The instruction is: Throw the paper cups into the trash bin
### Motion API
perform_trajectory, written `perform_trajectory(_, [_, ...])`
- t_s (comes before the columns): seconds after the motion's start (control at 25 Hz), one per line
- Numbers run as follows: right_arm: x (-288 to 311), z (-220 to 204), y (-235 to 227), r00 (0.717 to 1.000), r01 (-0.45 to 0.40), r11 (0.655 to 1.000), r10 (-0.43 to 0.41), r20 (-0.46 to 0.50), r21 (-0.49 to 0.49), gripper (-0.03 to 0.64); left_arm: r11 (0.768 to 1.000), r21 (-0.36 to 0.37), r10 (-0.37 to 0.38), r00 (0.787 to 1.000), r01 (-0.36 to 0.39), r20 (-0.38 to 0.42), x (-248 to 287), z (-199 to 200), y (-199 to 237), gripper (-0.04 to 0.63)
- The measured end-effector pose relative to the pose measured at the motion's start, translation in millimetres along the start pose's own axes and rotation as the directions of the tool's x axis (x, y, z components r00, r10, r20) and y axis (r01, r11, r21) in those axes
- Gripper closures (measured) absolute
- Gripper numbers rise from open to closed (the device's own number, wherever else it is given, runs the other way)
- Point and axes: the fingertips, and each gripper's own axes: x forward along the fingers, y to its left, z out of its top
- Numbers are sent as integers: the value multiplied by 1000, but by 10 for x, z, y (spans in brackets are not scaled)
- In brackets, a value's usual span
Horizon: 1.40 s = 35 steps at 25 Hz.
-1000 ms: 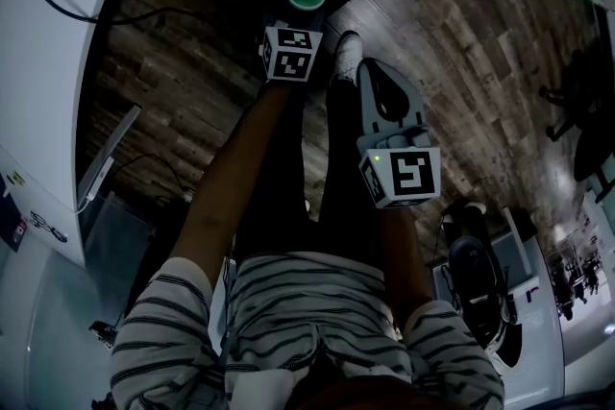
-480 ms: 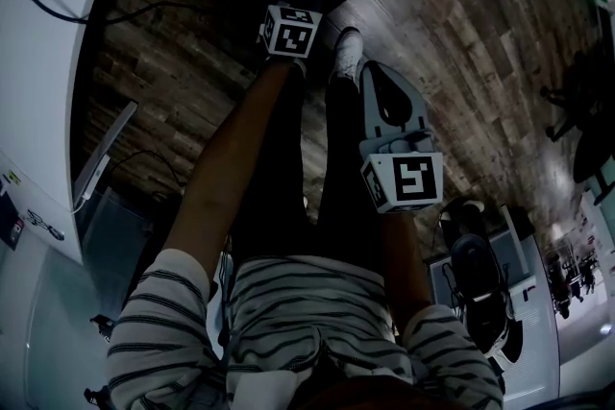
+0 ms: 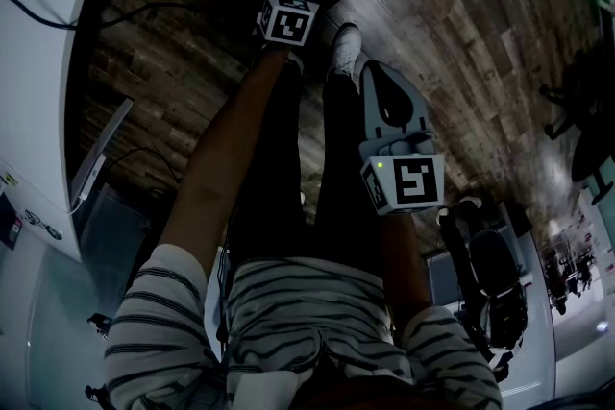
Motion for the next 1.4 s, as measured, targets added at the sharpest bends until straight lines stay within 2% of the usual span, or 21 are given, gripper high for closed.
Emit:
perform_trajectory(0.2, [26, -16, -8, 1000, -3, 1000, 3, -7, 4, 600, 1000, 10, -20, 999, 20, -33, 104, -26, -5, 304])
perform_trajectory(0.64, [101, -134, -66, 999, 14, 1000, -13, -40, 25, 600, 999, -25, -38, 996, 36, -81, 325, -158, 92, 302])
perform_trajectory(1.4, [174, -41, -82, 999, 14, 999, -13, -31, 32, 600, 997, -66, -28, 999, 25, -46, 322, -35, 114, 304])
